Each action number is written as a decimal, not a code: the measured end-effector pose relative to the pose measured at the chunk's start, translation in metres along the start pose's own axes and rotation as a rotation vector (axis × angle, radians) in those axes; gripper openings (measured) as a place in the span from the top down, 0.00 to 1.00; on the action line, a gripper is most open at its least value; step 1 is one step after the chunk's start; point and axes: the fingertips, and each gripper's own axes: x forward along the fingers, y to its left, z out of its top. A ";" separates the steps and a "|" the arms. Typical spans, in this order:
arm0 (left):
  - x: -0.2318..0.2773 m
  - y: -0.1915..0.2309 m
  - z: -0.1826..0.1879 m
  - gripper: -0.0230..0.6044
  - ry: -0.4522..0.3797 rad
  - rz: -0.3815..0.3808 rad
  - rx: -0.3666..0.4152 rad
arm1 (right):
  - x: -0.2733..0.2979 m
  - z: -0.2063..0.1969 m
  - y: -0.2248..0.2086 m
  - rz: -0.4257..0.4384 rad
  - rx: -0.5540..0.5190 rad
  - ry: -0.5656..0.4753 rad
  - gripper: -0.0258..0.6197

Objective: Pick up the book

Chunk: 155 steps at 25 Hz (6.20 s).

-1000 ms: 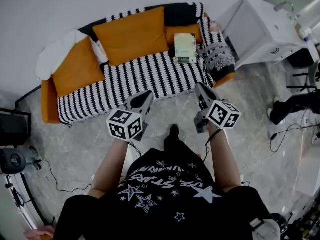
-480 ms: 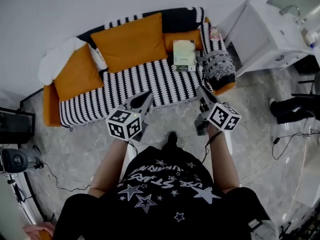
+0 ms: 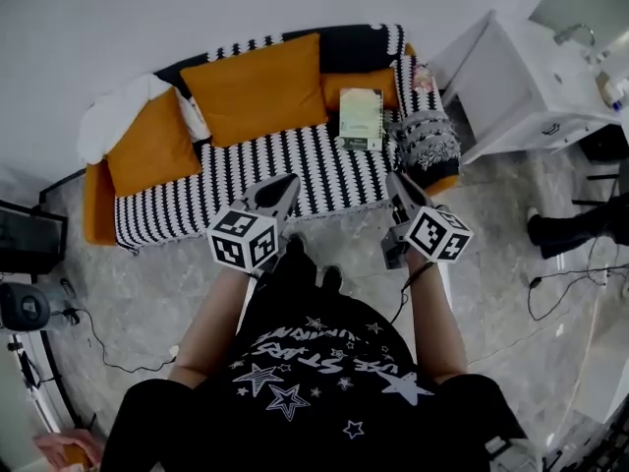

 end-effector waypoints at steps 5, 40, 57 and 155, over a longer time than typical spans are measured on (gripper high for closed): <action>0.018 0.001 -0.006 0.95 0.019 -0.030 -0.009 | 0.001 0.000 -0.011 -0.021 0.012 0.002 0.90; 0.192 0.145 0.064 0.95 0.100 -0.178 -0.067 | 0.177 0.098 -0.093 -0.220 0.049 -0.009 0.90; 0.262 0.194 0.076 0.95 0.163 -0.193 -0.104 | 0.232 0.130 -0.142 -0.305 0.036 0.012 0.90; 0.386 0.229 -0.101 0.95 0.406 -0.083 -0.233 | 0.379 -0.043 -0.257 0.315 0.025 0.540 0.70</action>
